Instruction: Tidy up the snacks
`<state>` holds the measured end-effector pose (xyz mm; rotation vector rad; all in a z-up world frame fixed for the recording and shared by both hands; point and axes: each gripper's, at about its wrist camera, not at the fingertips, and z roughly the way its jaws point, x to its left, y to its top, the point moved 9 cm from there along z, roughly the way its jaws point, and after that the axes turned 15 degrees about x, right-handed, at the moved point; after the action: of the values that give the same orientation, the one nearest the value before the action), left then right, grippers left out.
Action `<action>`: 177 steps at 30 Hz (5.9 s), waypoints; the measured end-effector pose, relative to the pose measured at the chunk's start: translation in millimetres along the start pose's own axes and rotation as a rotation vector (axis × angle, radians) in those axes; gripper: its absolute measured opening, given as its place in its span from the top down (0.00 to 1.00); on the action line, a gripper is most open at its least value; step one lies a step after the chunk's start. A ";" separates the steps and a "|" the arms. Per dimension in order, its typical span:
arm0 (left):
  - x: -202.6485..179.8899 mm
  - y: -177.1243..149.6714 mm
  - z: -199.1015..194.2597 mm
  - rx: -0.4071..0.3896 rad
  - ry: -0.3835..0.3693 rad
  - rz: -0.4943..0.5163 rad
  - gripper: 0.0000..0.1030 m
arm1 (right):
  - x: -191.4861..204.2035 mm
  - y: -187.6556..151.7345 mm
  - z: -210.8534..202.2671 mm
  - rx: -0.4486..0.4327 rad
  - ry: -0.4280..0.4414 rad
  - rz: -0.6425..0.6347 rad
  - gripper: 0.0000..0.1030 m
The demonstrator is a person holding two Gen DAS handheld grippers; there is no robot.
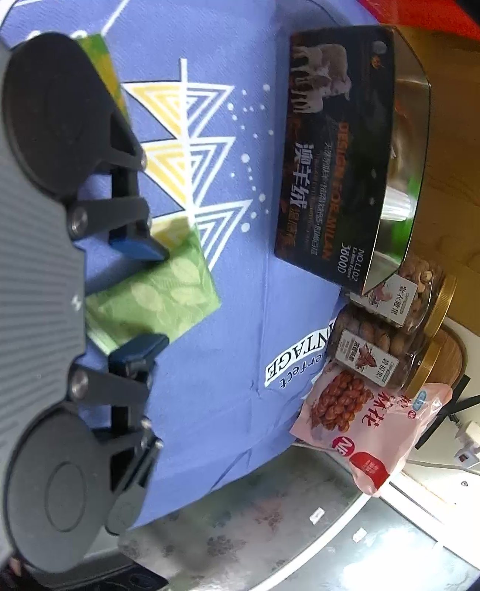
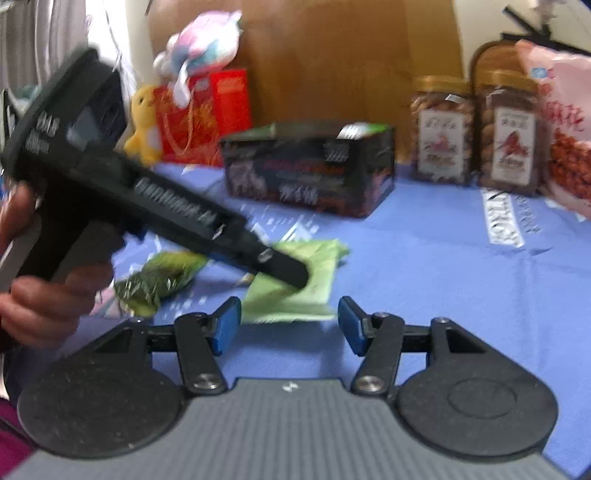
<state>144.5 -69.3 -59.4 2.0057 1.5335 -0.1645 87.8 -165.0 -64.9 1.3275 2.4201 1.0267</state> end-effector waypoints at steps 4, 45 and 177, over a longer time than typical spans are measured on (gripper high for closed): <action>-0.2 6.3 -8.1 -0.024 0.039 0.019 0.68 | 8.2 6.4 4.6 -0.008 -0.032 -0.036 0.76; 69.3 -66.7 -67.8 -0.097 0.087 -0.146 0.54 | 107.2 7.8 22.4 0.048 0.140 -0.212 0.54; 90.1 -33.6 -110.1 -0.312 1.006 -0.041 0.00 | 9.9 23.1 -8.3 -0.138 0.022 0.441 0.45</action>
<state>115.1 69.1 -22.8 1.8601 1.9810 1.1556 93.5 -152.9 -42.1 1.8512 2.0678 1.2853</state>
